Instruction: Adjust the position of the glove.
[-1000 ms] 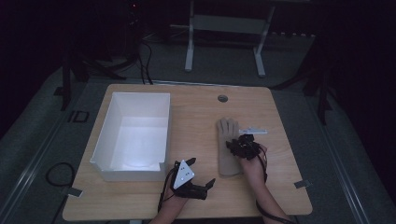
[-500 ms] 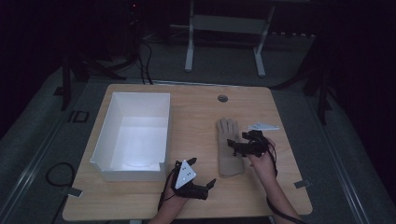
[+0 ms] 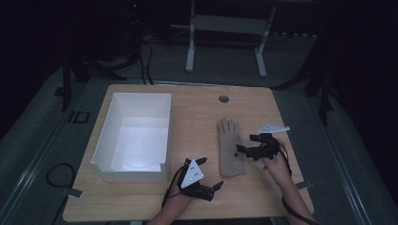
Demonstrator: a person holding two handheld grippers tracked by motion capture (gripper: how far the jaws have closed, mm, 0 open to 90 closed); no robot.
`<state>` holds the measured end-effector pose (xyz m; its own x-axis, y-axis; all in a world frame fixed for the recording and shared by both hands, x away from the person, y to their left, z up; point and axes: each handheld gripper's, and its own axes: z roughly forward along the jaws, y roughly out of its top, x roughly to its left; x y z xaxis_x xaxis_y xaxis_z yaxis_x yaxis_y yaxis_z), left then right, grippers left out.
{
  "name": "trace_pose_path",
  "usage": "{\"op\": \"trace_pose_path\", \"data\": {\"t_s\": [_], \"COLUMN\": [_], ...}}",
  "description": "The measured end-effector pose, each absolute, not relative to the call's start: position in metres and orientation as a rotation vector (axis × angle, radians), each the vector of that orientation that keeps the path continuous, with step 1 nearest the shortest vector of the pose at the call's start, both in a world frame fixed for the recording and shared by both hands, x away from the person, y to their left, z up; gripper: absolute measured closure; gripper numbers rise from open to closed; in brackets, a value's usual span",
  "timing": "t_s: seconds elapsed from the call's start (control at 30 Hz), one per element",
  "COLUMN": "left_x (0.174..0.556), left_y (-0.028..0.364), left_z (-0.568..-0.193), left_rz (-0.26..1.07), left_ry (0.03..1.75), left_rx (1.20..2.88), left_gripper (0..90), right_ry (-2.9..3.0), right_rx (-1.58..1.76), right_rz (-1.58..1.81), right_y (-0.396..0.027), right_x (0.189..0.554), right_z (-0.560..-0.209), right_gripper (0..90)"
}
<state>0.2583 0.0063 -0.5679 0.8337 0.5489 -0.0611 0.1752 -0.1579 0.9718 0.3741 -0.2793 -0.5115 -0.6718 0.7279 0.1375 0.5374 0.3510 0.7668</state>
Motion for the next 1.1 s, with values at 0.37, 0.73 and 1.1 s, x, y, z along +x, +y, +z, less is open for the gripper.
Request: {"op": "trace_pose_path", "data": {"t_s": [0.37, 0.73, 1.1], "left_x": [0.28, 0.292, 0.301], "left_y": [-0.029, -0.048, -0.038], "left_z": [-0.563, -0.559, -0.568], "left_rz": [0.34, 0.297, 0.258], "left_ry": [0.576, 0.518, 0.539], "left_rx": [1.808, 1.862, 1.948], "left_gripper": [6.4, 7.4, 14.3], "right_ry": [2.351, 2.353, 2.468], "right_rx": [1.183, 1.328, 1.312], "right_rz": [1.235, 1.199, 1.168], "right_y": [-0.288, -0.268, -0.25], "right_x": [0.399, 0.449, 0.454], "right_z": [-0.515, -0.539, -0.557], "right_gripper": [36.7, 39.1, 53.0]}}
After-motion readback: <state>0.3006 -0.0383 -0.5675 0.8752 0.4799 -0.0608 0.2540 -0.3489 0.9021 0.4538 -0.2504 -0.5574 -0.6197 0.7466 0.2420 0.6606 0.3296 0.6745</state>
